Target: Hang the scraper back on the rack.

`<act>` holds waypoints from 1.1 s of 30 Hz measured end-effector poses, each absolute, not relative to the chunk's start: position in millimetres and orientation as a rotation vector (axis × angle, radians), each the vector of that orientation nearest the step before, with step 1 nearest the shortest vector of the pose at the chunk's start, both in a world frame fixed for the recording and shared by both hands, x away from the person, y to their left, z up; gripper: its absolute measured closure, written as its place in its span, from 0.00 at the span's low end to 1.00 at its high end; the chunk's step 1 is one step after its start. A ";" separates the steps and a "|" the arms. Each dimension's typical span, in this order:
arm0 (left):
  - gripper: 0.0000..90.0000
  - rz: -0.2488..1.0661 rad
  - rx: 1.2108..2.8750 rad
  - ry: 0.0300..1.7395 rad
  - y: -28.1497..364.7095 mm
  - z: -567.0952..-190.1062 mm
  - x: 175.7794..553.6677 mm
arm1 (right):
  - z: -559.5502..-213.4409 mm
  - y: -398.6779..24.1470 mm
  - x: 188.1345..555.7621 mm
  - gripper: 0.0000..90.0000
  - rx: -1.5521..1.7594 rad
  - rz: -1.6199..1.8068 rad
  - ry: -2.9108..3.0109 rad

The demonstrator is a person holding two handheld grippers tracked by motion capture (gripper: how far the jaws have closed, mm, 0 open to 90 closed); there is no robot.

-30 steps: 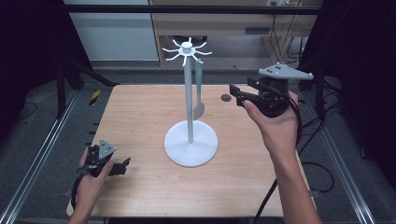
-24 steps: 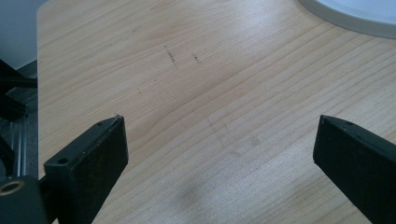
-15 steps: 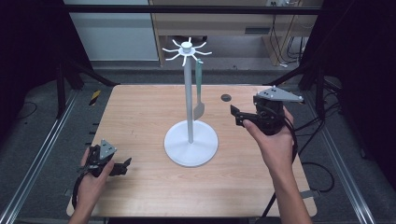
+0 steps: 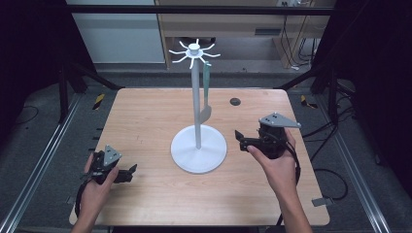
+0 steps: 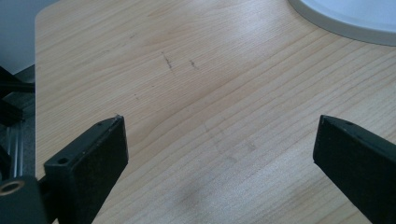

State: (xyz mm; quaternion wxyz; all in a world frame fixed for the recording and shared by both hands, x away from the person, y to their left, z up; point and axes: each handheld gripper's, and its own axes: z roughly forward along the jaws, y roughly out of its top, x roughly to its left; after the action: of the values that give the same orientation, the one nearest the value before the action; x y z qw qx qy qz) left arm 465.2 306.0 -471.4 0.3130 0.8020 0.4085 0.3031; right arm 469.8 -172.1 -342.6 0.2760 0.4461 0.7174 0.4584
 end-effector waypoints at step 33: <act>0.03 0.782 2.126 1.052 302.1 -471.3 465.3 | -451.9 -181.4 488.3 0.11 1.376 1.047 2.053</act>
State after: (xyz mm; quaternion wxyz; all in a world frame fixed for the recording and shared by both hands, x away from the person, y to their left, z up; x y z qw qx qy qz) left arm 465.3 302.1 -471.3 0.3165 0.8075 0.3995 0.2970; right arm 488.3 -181.4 -451.9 0.2269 0.4992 0.7449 0.3801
